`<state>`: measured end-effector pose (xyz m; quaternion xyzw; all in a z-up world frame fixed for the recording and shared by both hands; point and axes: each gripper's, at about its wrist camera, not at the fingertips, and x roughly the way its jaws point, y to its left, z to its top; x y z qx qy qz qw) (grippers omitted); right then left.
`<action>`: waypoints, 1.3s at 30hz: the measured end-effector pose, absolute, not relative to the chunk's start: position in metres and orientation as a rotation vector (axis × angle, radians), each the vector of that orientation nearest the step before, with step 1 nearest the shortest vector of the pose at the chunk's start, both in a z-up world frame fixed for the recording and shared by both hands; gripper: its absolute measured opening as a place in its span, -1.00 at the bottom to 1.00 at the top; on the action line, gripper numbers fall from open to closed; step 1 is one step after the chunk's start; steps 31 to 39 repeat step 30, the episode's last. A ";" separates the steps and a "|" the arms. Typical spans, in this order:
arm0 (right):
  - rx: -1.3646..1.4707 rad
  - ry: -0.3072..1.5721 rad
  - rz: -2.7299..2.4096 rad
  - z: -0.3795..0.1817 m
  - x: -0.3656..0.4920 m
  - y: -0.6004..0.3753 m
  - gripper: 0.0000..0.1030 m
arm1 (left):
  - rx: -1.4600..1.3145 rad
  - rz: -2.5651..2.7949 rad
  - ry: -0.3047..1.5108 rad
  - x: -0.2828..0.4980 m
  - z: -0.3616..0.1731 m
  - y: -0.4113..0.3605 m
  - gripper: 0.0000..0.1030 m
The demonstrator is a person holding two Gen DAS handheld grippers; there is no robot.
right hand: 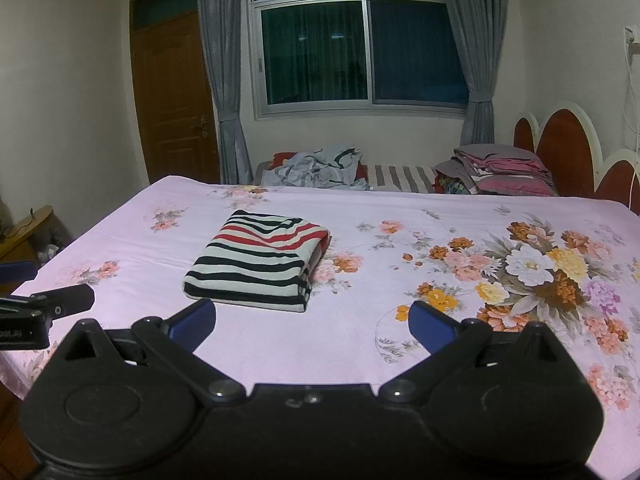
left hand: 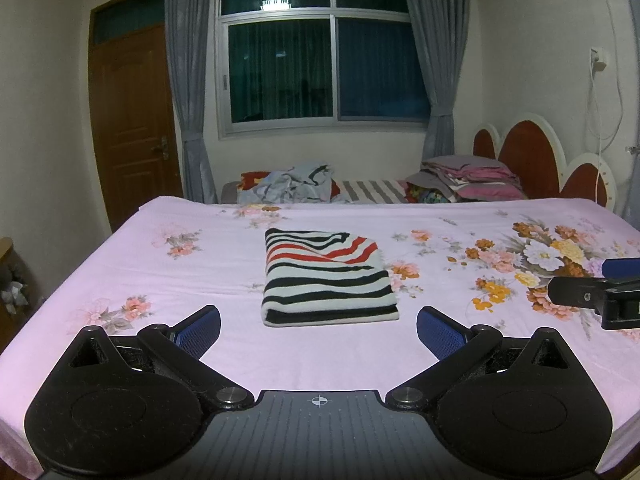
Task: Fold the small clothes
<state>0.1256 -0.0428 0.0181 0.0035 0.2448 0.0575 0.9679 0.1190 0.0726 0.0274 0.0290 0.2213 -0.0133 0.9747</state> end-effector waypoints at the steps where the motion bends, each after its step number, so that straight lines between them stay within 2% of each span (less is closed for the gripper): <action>1: 0.008 0.496 0.117 0.018 0.126 -0.043 0.99 | 0.059 -0.028 0.446 0.119 0.027 0.073 1.00; 39: -0.002 0.505 0.128 0.017 0.127 -0.043 0.99 | 0.035 -0.036 0.425 0.120 0.024 0.072 1.00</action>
